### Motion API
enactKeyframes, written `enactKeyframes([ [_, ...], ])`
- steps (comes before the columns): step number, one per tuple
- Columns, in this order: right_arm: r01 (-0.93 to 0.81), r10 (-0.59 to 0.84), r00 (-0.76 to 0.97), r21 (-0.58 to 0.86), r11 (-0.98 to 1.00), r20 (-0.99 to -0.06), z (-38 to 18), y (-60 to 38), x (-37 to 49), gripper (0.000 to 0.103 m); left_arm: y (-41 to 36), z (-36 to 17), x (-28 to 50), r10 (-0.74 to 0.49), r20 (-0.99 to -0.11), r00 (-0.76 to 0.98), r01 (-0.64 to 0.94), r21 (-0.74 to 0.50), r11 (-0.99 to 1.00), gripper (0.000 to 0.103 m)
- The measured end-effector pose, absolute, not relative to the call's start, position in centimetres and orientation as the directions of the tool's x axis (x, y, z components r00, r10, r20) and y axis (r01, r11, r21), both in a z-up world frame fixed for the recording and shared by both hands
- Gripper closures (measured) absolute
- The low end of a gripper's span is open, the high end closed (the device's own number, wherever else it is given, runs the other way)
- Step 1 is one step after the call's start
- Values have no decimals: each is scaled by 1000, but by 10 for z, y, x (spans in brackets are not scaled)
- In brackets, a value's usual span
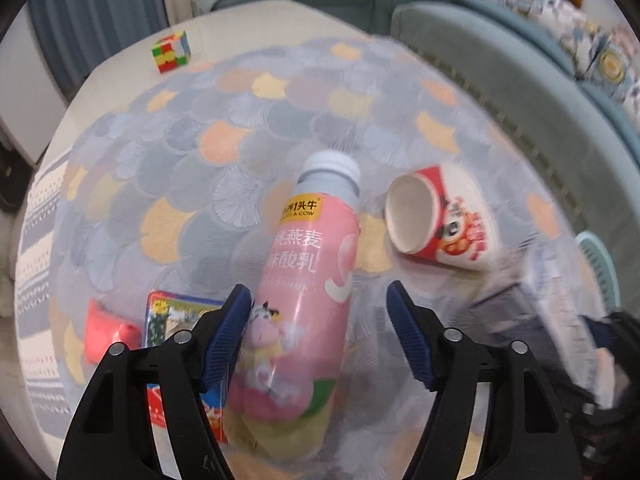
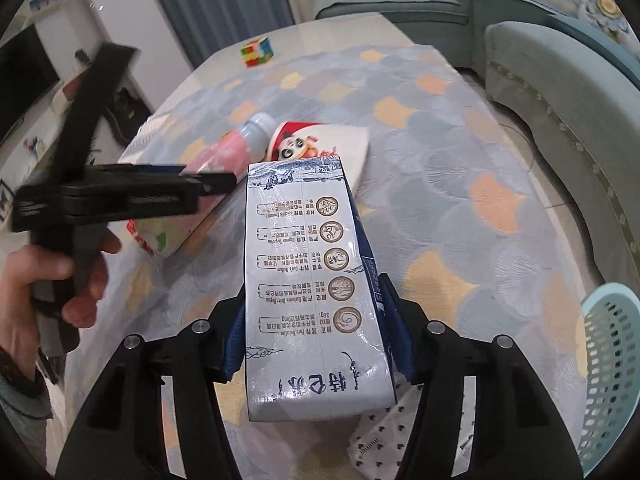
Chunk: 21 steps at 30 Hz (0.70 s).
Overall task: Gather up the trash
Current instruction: 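Grasp the pink yogurt bottle with the left gripper while the right grasps the white milk carton, then carry the pink bottle and white carton over the basket and release both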
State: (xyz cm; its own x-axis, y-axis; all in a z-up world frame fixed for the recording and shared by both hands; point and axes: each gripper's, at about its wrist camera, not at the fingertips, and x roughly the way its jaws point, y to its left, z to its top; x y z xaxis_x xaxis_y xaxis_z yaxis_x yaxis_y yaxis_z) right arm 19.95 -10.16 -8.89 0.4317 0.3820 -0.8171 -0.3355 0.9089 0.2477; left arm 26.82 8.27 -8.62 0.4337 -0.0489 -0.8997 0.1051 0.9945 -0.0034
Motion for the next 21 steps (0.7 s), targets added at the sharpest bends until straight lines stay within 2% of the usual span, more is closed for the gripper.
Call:
enactKeyframes([
  [2, -323, 397, 436, 271, 907, -808, -86, -108, 199, 48, 80, -92, 273, -24, -912, 409, 109, 22, 994, 40],
  [3, -320, 400, 440, 276, 906, -804, -85, -110, 199, 48, 79, -94, 275, -12, -915, 403, 108, 35, 994, 49],
  [5, -316, 398, 450, 275, 908, -799, -82, -113, 198, 48, 79, -96, 276, -16, -920, 391, 101, 26, 995, 55],
  [10, -314, 393, 485, 264, 912, -781, -71, -120, 191, 48, 75, -90, 263, -10, -899, 438, 95, 36, 995, 56],
  [13, -309, 400, 514, 271, 911, -759, -61, -130, 185, 48, 75, -73, 243, -53, -865, 499, 82, -14, 997, 56],
  [21, -252, 342, 640, 232, 940, -688, -12, -179, 152, 48, 39, 3, 186, -167, -727, 666, 131, -107, 986, 56],
])
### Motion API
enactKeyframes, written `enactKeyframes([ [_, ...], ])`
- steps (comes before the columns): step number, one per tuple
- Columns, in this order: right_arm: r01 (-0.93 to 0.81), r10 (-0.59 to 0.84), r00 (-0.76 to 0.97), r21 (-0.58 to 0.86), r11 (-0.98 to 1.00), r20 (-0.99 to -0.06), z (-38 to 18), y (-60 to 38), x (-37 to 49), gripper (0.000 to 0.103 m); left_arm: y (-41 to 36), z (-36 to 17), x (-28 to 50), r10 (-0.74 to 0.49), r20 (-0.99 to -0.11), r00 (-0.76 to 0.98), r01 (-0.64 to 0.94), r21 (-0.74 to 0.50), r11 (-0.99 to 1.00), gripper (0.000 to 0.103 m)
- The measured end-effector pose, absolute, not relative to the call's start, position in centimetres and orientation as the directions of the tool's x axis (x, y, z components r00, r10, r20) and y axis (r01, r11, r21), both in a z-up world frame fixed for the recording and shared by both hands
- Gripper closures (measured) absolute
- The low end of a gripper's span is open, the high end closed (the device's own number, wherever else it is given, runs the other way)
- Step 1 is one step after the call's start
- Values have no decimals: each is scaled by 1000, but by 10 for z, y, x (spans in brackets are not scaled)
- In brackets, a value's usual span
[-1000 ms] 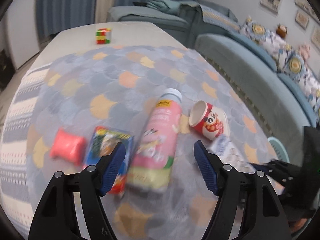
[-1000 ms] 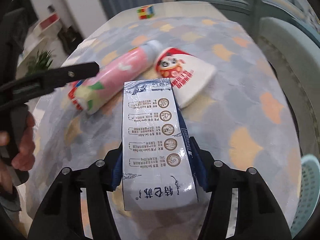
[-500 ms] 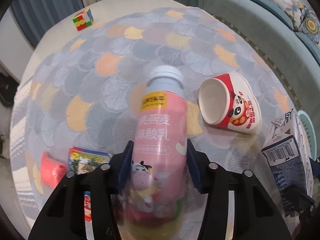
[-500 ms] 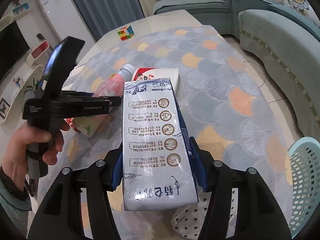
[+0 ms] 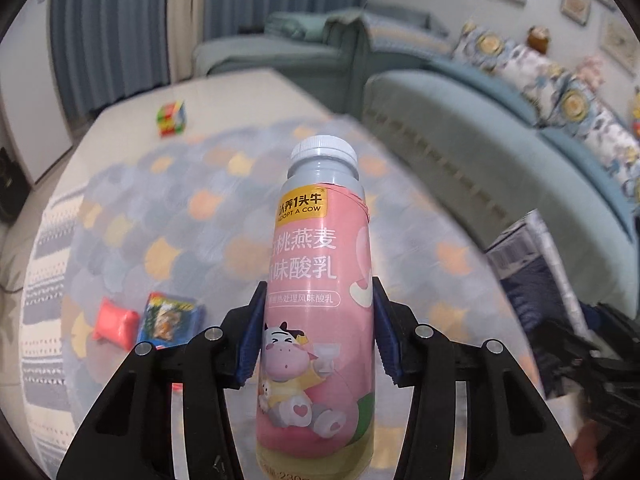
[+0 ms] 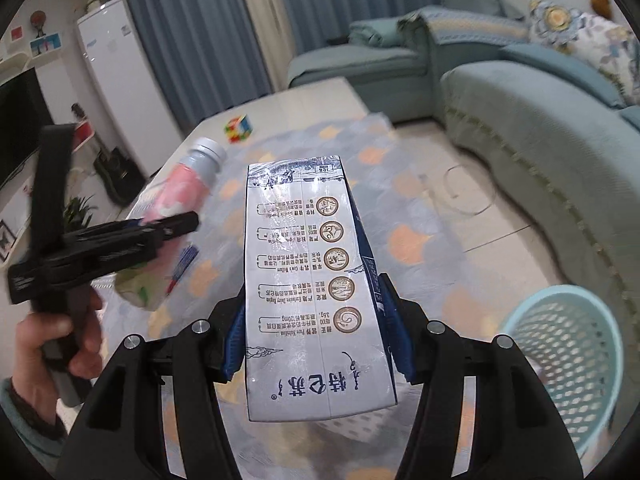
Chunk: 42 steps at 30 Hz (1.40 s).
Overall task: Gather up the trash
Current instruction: 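Carry the pink bottle and white carton over the basket and release both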
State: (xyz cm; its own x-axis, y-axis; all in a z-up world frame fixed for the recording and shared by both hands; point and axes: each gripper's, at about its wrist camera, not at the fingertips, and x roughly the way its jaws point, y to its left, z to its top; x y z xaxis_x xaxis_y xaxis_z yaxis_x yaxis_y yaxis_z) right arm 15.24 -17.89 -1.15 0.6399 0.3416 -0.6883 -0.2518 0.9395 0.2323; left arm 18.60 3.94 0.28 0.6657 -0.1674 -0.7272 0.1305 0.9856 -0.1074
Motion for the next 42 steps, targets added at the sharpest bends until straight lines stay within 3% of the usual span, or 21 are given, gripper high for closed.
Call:
enactKeyframes([
  [5, -184, 256, 704, 178, 967, -662, 15, -220, 128, 48, -8, 40, 168, -268, -651, 710, 204, -175, 963, 56],
  [11, -52, 139, 731, 149, 988, -668, 22, -288, 106, 48, -73, 48, 152, -373, -605, 703, 292, -233, 928, 56],
  [20, 183, 6, 652, 165, 969, -758, -28, -393, 86, 48, -166, 9, 138, -468, -629, 621, 360, -301, 883, 56],
  [31, 323, -23, 494, 159, 933, -869, -110, -441, 74, 48, -244, -59, 134, -491, -720, 491, 431, -289, 855, 56],
  [38, 372, -9, 449, 178, 911, -894, -132, -452, 79, 47, -262, -71, 133, -483, -743, 464, 473, -254, 844, 56],
  [42, 381, -10, 445, 179, 907, -896, -134, -452, 78, 45, -260, -66, 128, -499, -723, 478, 488, -254, 835, 42],
])
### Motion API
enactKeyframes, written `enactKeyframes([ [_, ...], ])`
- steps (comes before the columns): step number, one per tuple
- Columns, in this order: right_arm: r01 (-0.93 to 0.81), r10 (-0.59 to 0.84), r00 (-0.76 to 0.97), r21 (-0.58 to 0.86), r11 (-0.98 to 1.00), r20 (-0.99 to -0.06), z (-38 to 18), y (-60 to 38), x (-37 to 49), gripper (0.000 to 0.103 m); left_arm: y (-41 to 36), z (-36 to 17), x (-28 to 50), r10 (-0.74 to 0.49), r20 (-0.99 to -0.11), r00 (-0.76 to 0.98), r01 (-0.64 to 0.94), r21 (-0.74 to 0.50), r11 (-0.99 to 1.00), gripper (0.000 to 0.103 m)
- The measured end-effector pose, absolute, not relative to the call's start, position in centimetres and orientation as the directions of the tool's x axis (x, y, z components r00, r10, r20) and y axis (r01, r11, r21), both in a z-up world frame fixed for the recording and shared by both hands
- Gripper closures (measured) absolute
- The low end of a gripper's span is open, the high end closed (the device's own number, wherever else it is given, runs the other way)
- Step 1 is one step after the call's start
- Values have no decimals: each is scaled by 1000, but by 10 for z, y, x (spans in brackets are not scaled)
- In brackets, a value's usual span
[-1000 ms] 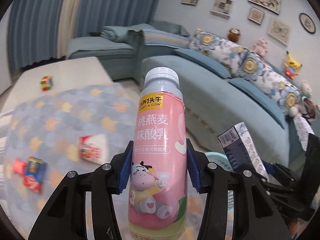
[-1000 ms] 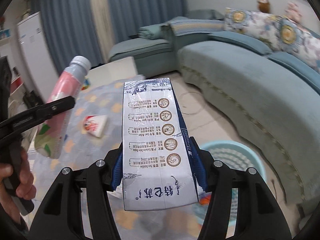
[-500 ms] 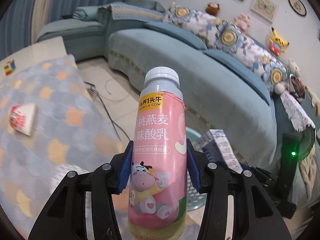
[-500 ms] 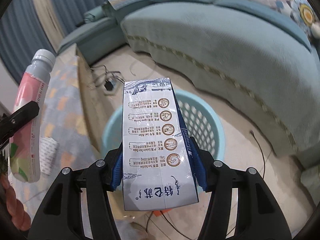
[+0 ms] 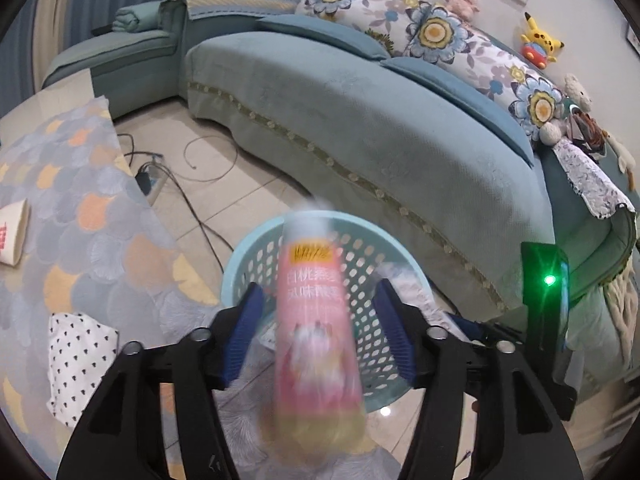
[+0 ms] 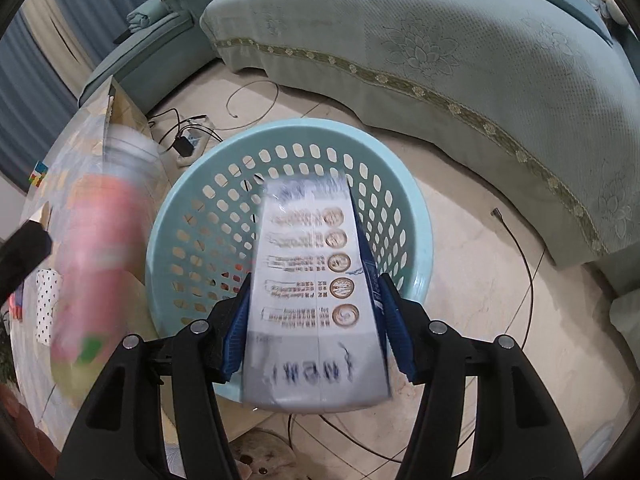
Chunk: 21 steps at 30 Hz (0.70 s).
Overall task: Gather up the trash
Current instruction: 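Carry the pink bottle and white carton over the basket and release both, then move both open grippers back over the table toward the card box and tissue pack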
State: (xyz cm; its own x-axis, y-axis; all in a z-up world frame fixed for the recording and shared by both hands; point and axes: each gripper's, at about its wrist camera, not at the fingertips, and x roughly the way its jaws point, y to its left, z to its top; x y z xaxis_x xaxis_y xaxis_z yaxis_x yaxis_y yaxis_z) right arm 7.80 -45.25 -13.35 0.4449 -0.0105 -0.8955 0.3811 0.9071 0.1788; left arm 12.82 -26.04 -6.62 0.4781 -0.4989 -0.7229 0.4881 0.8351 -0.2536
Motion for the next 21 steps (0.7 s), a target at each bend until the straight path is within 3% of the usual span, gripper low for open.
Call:
enactKeyframes([
  [10, 399, -10, 469, 202, 894, -883, -123, -454, 64, 44, -238, -51, 120, -520, -690, 504, 474, -282, 834, 42],
  [21, 273, 15, 560, 202, 941, -828, -78, -398, 68, 44, -165, -11, 99, -500, -638, 586, 421, -287, 860, 42],
])
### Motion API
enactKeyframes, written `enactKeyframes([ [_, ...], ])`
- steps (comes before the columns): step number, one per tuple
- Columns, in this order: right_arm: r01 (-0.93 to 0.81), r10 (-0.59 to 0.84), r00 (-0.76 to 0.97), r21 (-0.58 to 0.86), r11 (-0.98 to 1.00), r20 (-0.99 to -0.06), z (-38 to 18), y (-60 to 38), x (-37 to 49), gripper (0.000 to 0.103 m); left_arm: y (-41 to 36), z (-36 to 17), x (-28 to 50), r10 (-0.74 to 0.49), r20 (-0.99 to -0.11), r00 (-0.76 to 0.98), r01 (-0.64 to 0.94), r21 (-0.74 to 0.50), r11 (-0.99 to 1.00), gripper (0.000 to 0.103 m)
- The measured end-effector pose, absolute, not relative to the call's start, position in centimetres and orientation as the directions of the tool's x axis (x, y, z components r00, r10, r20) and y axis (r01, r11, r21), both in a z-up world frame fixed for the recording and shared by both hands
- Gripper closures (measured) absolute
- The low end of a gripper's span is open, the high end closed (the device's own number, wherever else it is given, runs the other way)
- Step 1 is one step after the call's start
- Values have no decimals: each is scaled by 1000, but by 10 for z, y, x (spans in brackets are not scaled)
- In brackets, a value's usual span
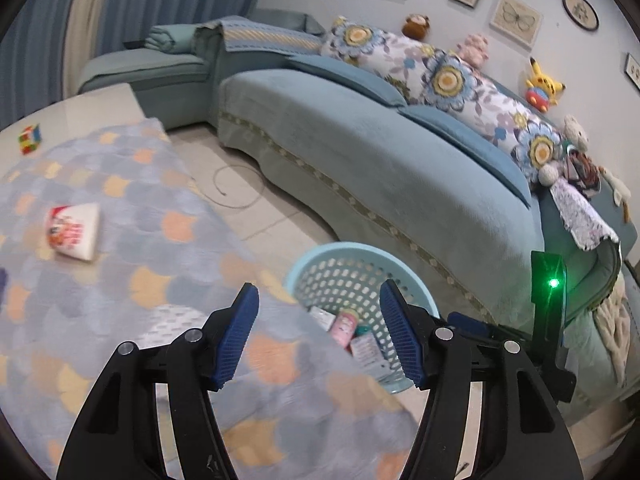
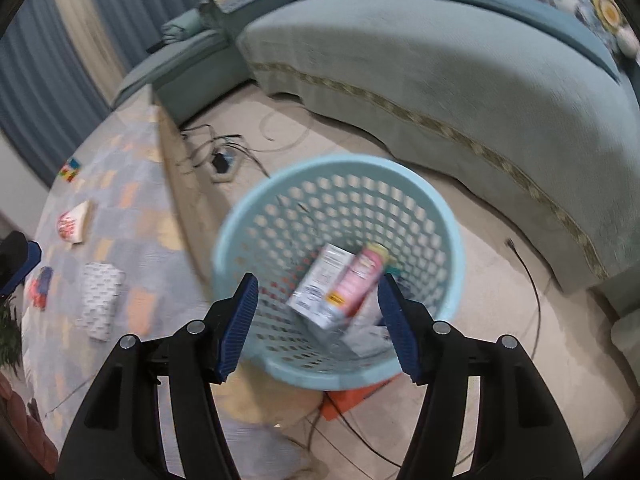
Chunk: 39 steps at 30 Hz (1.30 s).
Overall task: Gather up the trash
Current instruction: 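Move both open grippers back over the table toward the card box and tissue pack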
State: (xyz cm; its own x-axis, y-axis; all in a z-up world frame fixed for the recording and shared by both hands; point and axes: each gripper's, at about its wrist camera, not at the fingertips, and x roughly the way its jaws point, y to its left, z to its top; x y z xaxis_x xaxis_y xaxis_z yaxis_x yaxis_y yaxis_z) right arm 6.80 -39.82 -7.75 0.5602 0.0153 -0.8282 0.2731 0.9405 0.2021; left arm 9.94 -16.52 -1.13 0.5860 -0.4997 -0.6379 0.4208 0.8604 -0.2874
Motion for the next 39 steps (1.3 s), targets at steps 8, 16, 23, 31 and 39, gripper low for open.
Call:
enactKeyframes([
  [8, 100, 79, 639, 185, 978, -765, -31, -324, 80, 36, -60, 22, 94, -397, -593, 701, 289, -272, 918, 41],
  [16, -39, 140, 648, 151, 988, -748, -20, -249, 96, 29, 65, 16, 100, -230, -614, 755, 74, -270, 960, 23],
  [23, -101, 169, 581, 135, 986, -796, -55, -196, 111, 28, 141, -27, 120, -145, -694, 705, -76, -277, 958, 22],
  [31, -119, 175, 522, 131, 984, -835, -86, -173, 119, 28, 180, -72, 153, -166, -748, 642, -127, -318, 940, 22],
  [39, -106, 172, 501, 137, 985, -848, -98, -175, 125, 28, 180, -95, 186, -166, -782, 601, -103, -281, 954, 22],
])
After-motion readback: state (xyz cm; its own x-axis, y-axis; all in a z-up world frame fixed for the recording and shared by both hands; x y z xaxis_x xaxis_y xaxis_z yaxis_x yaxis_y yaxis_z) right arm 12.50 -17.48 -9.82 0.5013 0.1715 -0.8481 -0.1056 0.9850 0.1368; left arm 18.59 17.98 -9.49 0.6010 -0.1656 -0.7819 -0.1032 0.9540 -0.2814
